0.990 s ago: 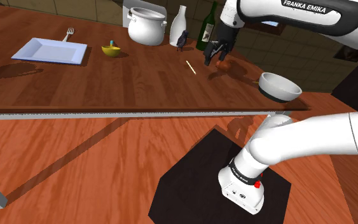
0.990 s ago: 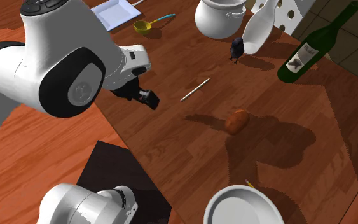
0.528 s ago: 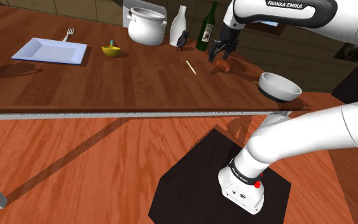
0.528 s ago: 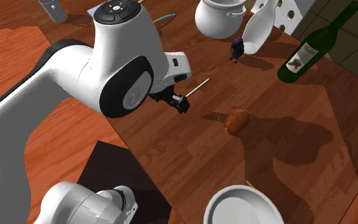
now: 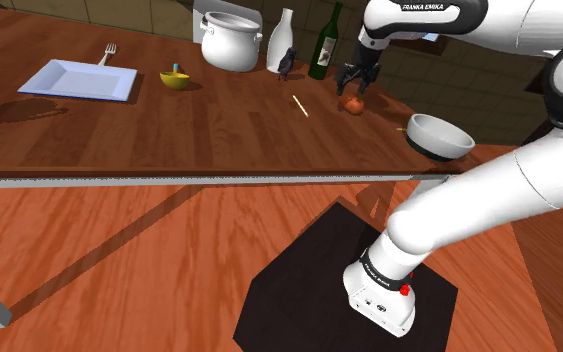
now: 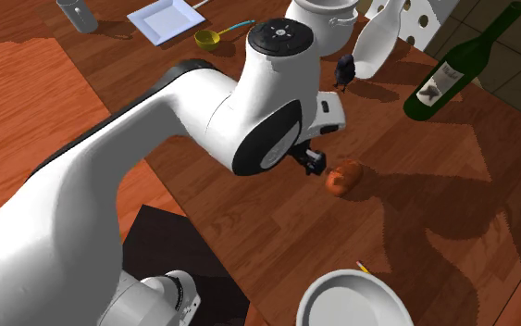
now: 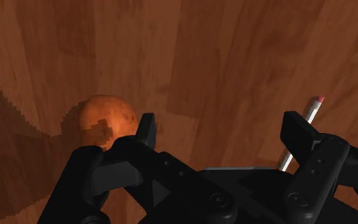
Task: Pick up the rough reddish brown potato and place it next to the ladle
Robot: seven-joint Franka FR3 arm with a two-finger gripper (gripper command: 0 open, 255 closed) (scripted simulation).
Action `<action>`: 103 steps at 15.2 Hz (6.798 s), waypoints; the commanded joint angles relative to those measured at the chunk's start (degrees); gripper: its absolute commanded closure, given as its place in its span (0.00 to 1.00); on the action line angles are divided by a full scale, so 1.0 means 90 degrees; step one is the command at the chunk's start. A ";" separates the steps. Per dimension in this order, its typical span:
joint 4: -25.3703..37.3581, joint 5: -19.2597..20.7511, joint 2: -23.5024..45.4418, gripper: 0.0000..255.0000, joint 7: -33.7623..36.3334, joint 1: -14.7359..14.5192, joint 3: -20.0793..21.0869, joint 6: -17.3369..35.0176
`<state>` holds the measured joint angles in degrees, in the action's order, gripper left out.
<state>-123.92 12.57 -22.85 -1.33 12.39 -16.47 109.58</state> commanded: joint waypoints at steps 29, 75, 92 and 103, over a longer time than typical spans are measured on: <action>0.0696 -0.0511 0.1760 1.00 -0.0623 0.0441 -0.1051 0.1067; 0.2983 -0.0491 0.1794 1.00 0.1361 -0.0517 0.0291 -0.1435; 0.5203 -0.0546 0.3553 1.00 0.3538 -0.1634 0.1432 -0.2208; 0.6719 -0.0478 0.4840 1.00 0.4311 -0.2163 0.1719 -0.2551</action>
<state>-62.54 8.27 20.81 37.32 -7.08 -1.01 85.77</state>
